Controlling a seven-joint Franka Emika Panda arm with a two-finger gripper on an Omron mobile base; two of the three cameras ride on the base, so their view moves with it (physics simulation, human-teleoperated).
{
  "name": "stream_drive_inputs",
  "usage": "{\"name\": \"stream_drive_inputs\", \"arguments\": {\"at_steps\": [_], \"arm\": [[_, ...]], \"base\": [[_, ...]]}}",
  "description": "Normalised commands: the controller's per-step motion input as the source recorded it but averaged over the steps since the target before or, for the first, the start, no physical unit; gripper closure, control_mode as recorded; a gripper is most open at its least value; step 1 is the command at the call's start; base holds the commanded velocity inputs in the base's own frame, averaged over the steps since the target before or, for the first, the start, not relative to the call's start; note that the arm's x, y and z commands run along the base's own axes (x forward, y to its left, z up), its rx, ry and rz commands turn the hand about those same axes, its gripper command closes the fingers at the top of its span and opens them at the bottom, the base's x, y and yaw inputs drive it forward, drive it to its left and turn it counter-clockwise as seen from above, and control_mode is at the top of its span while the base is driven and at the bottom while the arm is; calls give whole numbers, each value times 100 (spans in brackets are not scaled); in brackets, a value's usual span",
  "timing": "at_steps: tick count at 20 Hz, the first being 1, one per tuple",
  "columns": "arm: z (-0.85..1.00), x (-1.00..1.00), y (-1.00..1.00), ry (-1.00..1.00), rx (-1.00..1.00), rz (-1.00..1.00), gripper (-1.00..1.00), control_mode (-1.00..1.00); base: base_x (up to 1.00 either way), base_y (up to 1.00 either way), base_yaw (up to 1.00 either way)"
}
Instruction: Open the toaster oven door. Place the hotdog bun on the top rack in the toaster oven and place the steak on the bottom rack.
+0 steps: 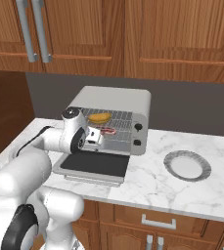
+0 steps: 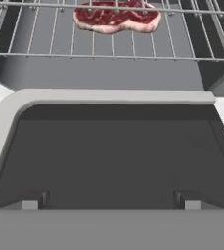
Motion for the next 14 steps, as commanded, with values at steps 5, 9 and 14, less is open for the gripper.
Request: {"name": "stream_drive_inputs", "arguments": {"at_steps": [5, 9, 14], "arm": [[17, -56, -2, 0, 0, 0, -100, -100], [14, -54, -4, 0, 0, 0, -100, -100], [2, -54, -8, -2, 0, 0, -100, -100]], "base": [[0, 0, 0], [0, 0, 0], [0, 0, 0]]}}
